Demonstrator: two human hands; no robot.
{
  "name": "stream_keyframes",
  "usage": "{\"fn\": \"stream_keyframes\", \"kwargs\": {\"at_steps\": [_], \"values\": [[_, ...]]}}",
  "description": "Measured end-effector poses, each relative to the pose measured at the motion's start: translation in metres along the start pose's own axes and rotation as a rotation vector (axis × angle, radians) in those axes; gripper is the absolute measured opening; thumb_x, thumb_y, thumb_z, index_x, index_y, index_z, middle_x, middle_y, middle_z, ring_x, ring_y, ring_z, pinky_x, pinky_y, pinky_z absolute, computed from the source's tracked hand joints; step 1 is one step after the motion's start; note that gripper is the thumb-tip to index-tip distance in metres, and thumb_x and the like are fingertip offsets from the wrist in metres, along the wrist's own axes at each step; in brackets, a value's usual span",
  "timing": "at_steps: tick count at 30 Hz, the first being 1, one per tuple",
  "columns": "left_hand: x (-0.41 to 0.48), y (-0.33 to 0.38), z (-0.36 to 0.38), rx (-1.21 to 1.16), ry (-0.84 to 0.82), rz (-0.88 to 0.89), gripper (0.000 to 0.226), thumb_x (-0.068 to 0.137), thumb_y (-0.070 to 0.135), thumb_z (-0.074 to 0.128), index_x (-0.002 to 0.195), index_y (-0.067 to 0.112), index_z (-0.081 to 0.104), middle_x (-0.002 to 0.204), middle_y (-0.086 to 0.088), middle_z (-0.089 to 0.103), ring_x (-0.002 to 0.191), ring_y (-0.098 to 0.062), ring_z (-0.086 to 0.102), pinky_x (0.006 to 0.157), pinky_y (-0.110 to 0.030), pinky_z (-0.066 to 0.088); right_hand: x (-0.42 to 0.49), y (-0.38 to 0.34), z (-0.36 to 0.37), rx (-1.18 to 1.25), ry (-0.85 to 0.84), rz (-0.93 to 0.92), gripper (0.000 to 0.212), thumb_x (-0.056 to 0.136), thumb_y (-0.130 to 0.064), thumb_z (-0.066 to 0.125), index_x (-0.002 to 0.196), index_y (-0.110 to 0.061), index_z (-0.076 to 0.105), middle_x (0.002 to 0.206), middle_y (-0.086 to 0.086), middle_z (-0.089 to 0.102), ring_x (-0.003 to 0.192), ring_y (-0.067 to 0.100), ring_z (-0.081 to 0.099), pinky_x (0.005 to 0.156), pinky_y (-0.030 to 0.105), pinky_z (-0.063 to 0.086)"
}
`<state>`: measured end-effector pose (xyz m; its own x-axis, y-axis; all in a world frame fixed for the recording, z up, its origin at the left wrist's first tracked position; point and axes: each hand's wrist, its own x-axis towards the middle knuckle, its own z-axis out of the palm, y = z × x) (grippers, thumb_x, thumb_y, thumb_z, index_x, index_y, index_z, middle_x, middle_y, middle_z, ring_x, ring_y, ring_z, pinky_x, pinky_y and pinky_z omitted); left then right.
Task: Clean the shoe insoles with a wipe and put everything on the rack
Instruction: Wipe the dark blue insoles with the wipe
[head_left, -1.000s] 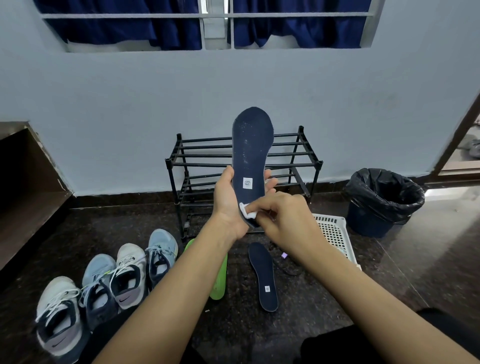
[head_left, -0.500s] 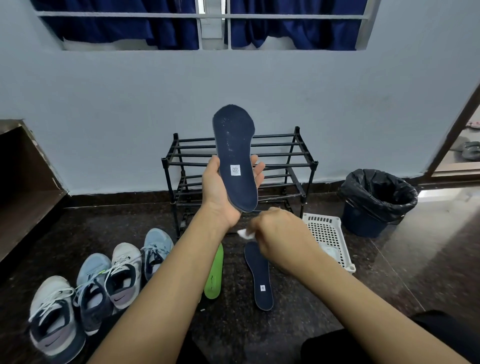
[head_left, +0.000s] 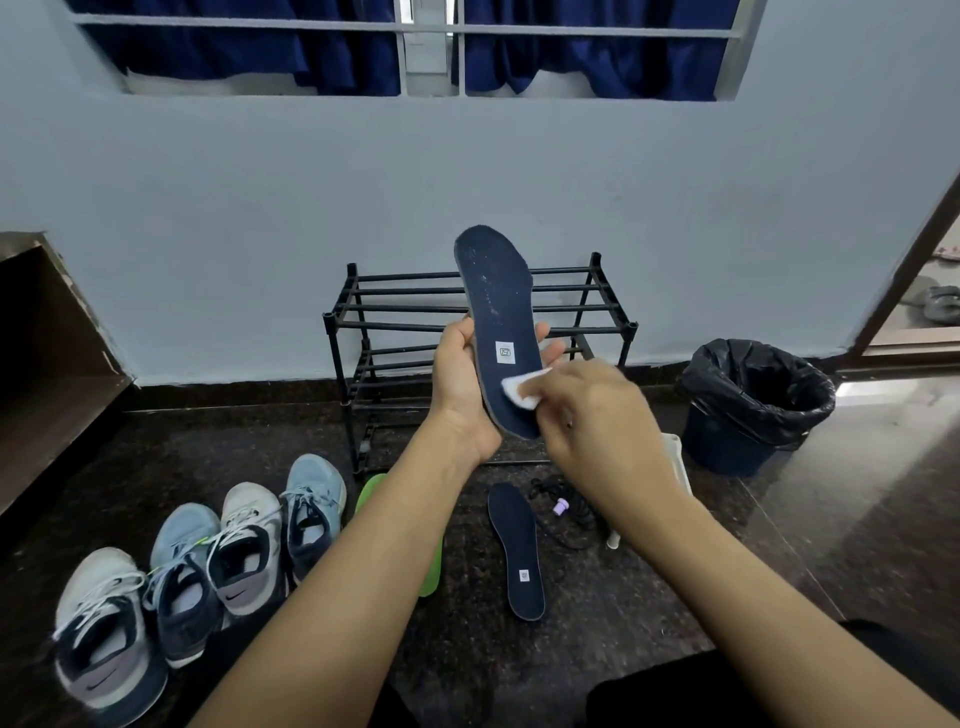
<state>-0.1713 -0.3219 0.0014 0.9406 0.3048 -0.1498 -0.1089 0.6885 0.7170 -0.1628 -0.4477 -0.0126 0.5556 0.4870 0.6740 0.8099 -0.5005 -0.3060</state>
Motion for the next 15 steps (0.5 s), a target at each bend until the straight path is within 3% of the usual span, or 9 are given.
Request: {"fn": "stream_keyframes", "kwargs": {"at_steps": [3, 5, 8, 12, 15], "values": [[0.0, -0.002, 0.001, 0.003, 0.027, -0.023, 0.047, 0.1, 0.04, 0.034, 0.103, 0.007, 0.067, 0.092, -0.014, 0.068, 0.08, -0.03, 0.07, 0.071, -0.036, 0.059, -0.005, -0.008, 0.012, -0.067, -0.138, 0.0, 0.021, 0.076, -0.007, 0.05, 0.081, -0.007, 0.071, 0.077, 0.011, 0.064, 0.073, 0.032, 0.059, 0.057, 0.038, 0.052], [0.001, -0.003, 0.0, 0.02, 0.043, -0.025, 0.055, 0.101, 0.052, 0.032, 0.103, 0.01, 0.067, 0.092, -0.011, 0.068, 0.079, -0.027, 0.07, 0.067, -0.034, 0.059, -0.007, -0.01, 0.015, -0.058, -0.136, -0.001, 0.018, 0.074, -0.006, 0.052, 0.079, -0.006, 0.07, 0.072, 0.011, 0.064, 0.067, 0.031, 0.059, 0.054, 0.035, 0.051], [0.003, -0.002, -0.002, 0.04, 0.045, -0.014, 0.065, 0.1, 0.061, 0.027, 0.104, 0.01, 0.067, 0.091, -0.009, 0.07, 0.08, -0.024, 0.072, 0.067, -0.033, 0.06, -0.009, -0.012, 0.011, 0.088, -0.092, 0.041, 0.02, 0.077, -0.006, 0.056, 0.087, -0.01, 0.073, 0.077, 0.006, 0.069, 0.07, 0.022, 0.063, 0.063, 0.031, 0.052], [0.002, -0.004, -0.003, 0.051, 0.04, 0.001, 0.062, 0.101, 0.059, 0.03, 0.107, 0.009, 0.067, 0.094, -0.009, 0.07, 0.079, -0.024, 0.073, 0.072, -0.033, 0.06, -0.011, -0.016, 0.008, 0.31, -0.057, 0.165, 0.017, 0.081, -0.006, 0.065, 0.09, -0.016, 0.075, 0.078, -0.004, 0.071, 0.062, -0.005, 0.056, 0.064, 0.003, 0.04], [-0.001, -0.005, -0.004, 0.053, 0.04, 0.019, 0.062, 0.1, 0.058, 0.033, 0.107, 0.007, 0.067, 0.097, -0.009, 0.071, 0.083, -0.024, 0.073, 0.075, -0.033, 0.059, -0.011, -0.016, 0.01, 0.422, -0.01, 0.208, 0.013, 0.082, -0.009, 0.067, 0.089, -0.017, 0.076, 0.075, -0.008, 0.071, 0.064, -0.004, 0.058, 0.061, 0.003, 0.039]]}}
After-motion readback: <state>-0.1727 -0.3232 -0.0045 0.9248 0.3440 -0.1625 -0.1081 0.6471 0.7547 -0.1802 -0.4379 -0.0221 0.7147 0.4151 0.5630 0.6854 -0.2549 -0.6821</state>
